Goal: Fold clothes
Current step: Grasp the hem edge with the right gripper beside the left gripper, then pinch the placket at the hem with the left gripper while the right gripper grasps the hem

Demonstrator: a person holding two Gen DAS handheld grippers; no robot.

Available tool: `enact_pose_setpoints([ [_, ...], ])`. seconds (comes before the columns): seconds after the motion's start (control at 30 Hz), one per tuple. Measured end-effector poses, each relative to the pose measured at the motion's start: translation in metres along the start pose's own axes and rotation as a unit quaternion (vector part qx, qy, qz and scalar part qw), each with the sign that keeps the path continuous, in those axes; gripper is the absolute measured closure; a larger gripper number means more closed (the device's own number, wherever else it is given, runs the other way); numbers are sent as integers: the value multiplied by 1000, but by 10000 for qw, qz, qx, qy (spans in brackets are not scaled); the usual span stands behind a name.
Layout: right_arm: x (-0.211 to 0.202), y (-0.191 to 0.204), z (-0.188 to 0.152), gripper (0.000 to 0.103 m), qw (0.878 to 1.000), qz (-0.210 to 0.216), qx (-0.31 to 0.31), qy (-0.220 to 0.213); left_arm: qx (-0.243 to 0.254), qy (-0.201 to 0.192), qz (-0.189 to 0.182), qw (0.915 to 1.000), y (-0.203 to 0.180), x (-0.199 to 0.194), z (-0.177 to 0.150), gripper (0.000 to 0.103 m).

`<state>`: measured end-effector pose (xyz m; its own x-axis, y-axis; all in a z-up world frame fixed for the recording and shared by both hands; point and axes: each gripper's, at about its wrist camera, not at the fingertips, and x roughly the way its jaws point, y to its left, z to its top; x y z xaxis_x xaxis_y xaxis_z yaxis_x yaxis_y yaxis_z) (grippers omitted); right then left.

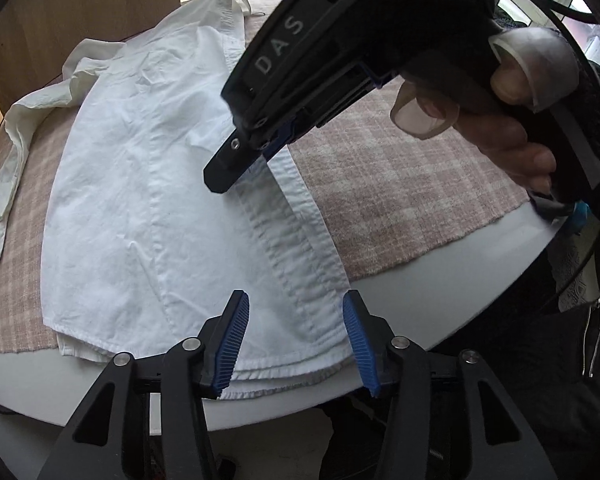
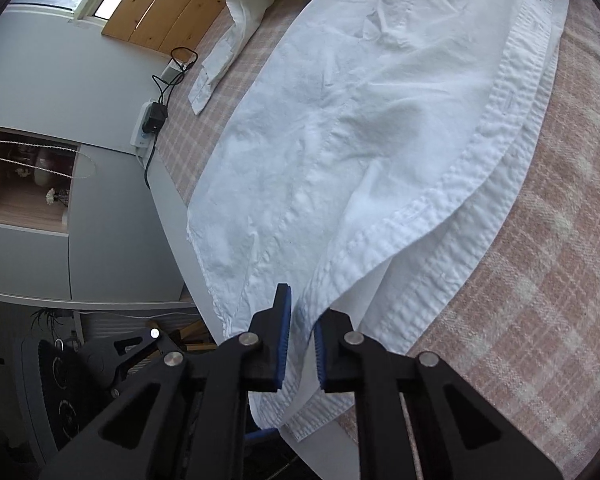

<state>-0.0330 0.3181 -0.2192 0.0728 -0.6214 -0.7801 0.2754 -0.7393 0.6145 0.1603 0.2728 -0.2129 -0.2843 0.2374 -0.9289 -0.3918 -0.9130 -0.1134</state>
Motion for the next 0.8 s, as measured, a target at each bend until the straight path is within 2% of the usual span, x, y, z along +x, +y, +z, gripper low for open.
enact_pose_setpoints([
  [0.1,-1,0,5,92,10000,-9,43,-28,-40,-70,-45,10000,-2,4,5,51],
  [0.2,0,-6,7,92,9997,97,202,24,163,100,194,9996,-4,19,-4,52],
  [0.23,1,-9,6,92,9996,112,244,60,238,194,291,9991,-3,24,-6,58],
  [0.27,3,-10,5,92,9996,91,259,80,309,267,371,9985,-3,28,-9,68],
  [0.3,4,-12,5,92,9995,76,277,105,352,277,399,9982,-2,29,-11,70],
  [0.37,6,-15,3,90,9991,100,358,200,240,294,254,9990,7,25,-14,87],
  [0.4,4,-18,1,88,9989,100,416,213,137,290,198,9993,13,23,-15,90],
  [0.43,3,-21,-1,85,9986,101,474,226,27,291,111,9995,20,21,-16,92],
  [0.5,-3,-25,-9,61,9986,107,475,183,-167,242,-59,9996,32,15,-18,92],
  [0.53,-6,-25,-13,57,9989,117,437,138,-233,210,-103,9995,38,13,-19,92],
  [0.8,8,-24,-31,54,9975,562,391,151,-242,220,-211,9992,51,11,-27,92],
])
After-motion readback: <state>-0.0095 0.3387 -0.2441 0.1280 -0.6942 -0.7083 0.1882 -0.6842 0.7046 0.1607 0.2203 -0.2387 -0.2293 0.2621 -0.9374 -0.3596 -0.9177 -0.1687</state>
